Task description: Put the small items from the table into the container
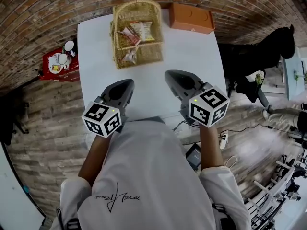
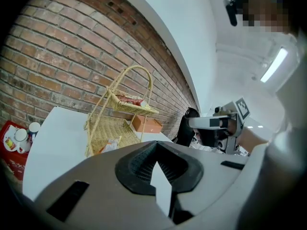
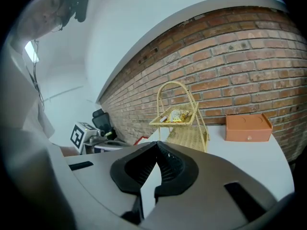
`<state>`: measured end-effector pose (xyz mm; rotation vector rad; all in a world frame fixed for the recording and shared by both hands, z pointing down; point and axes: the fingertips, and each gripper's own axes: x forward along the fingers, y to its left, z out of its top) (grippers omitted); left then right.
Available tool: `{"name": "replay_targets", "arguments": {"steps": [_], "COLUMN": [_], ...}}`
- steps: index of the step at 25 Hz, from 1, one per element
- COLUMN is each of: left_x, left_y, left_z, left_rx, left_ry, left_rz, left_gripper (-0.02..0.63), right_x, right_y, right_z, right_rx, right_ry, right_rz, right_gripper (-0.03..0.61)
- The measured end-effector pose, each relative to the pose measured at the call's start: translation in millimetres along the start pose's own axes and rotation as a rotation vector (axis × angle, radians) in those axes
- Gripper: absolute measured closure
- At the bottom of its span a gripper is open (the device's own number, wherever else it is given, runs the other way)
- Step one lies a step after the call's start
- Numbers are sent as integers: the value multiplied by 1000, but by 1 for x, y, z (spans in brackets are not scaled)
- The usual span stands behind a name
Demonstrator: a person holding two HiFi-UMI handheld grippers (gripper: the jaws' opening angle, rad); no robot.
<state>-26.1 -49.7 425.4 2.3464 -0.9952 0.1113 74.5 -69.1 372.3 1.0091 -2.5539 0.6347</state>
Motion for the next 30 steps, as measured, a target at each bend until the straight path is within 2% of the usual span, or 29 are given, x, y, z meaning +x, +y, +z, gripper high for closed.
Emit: {"name": "replay_targets", "arguments": {"steps": [11, 30], "left_x": [-1, -6], "left_y": [-15, -14], "left_z": [14, 16], "left_rx": [21, 35], "left_ry": [-13, -8], "left_rz": [-43, -42], "left_gripper": [604, 604], "right_x": [-23, -23], "right_y": [5, 13], "right_z": [-17, -27], "right_rx": [10, 24], "right_ry": [14, 27], "right_rz": [-21, -14], "right_gripper": [558, 558]}}
